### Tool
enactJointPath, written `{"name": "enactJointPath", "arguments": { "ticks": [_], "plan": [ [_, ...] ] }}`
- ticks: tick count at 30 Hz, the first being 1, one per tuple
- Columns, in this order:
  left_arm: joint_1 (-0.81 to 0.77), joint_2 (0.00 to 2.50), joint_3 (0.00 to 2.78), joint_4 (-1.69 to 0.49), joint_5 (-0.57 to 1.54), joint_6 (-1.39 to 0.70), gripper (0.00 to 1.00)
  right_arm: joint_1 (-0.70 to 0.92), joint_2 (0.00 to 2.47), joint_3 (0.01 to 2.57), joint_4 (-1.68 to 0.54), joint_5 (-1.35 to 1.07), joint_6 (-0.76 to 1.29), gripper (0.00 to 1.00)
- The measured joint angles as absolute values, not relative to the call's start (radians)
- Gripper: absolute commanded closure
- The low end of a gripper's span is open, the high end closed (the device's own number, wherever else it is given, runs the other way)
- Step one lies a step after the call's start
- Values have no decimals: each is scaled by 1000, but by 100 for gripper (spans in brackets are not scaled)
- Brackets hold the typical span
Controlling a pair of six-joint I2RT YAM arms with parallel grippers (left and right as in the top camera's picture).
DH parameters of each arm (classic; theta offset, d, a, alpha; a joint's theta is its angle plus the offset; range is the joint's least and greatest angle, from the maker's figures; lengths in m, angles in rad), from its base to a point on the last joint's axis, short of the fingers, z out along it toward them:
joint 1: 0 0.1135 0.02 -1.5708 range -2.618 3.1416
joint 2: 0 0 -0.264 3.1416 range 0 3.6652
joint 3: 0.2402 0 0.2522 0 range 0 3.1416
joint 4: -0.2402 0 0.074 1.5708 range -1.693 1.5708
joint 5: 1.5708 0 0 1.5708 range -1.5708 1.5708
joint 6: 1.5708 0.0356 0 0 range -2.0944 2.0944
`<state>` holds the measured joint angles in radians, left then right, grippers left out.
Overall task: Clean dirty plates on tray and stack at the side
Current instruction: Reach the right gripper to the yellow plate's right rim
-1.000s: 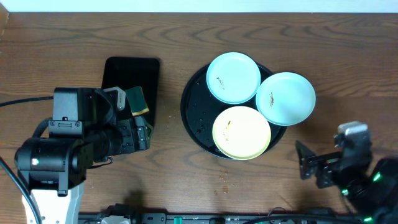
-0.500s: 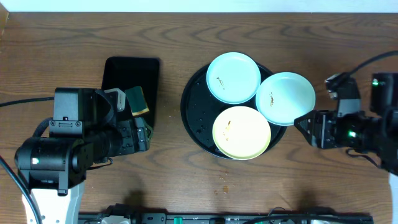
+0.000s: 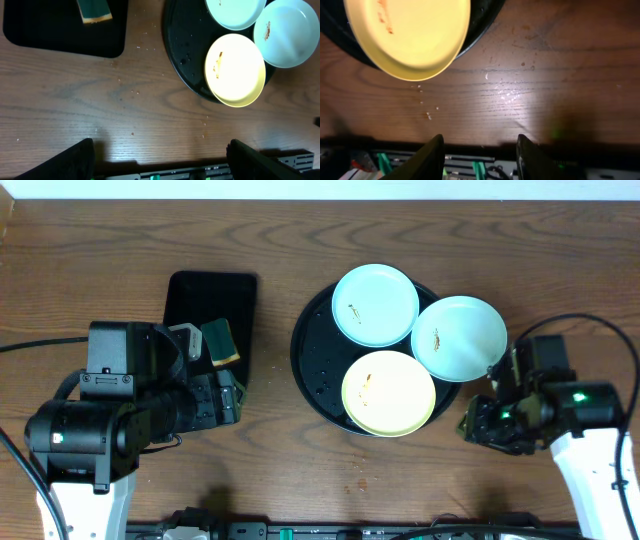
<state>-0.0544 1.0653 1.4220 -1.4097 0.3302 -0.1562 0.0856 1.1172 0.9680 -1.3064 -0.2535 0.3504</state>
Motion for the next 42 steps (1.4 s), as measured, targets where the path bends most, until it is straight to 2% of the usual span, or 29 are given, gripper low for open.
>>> {"name": "enactJointPath", "arguments": {
  "ticks": [5,11,15,17,20,25,33,42],
  "plan": [
    [-54,1065,1422,-1410,330,-156,16,144,1107,832,-1123,-241,412,54],
    [-54,1065,1422,-1410,330,-156,16,281,1108,741,-1031,-202,491,52],
    [-54,1065,1422,-1411,330,-156,16,365,1108,731,-1008,-105,560,57],
    [-54,1065,1422,-1411,330,-156,16,392,1108,731,-965,-68,589,63],
    [-54,1065,1422,-1410,330,-156,16,409,1108,731,-920,-28,625,66],
    [-54,1065,1422,-1411,330,-156,16,410,1126,730,-850,18,678,64],
    [-54,1065,1422,-1410,330,-156,16,411,1284,729,-762,36,708,66],
    [-54,1065,1422,-1410,330,-156,16,411,1360,726,-673,40,723,78]
  ]
}}
